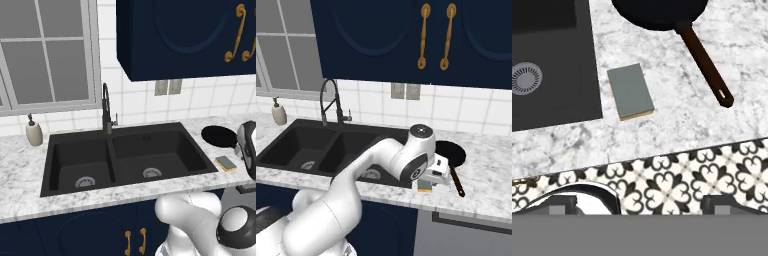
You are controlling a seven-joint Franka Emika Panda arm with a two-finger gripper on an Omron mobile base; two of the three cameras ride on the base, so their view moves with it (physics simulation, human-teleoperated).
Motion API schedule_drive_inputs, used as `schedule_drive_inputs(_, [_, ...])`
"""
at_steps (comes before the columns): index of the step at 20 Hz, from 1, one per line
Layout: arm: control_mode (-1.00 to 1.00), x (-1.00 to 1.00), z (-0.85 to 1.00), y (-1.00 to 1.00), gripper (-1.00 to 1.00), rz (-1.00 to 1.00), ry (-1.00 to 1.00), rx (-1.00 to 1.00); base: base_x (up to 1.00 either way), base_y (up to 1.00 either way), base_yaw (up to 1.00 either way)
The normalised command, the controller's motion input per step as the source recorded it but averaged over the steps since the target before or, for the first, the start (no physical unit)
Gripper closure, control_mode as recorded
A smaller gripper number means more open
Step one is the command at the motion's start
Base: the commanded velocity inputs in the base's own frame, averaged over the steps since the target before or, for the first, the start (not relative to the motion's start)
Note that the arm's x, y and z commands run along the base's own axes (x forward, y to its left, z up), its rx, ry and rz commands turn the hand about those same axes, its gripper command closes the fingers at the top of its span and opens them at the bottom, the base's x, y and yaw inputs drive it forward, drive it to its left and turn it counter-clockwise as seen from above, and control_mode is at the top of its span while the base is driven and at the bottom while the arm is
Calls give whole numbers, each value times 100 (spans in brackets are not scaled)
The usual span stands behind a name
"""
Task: Pick the pan and sponge and place them into the sink. Then turn on the water.
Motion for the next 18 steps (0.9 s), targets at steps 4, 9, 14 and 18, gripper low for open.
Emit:
schedule_drive_inputs(4, [-100,29,-23,-75,-100,-1,5,0,0,0,0])
schedule_drive_inputs(9, [-100,29,-19,-59,-100,1,1,0,0,0,0])
schedule_drive_inputs(14, [-100,37,-15,-45,-100,5,0,0,0,0,0])
schedule_drive_inputs(18, [-100,37,-7,-23,-100,7,0,2,0,0,0])
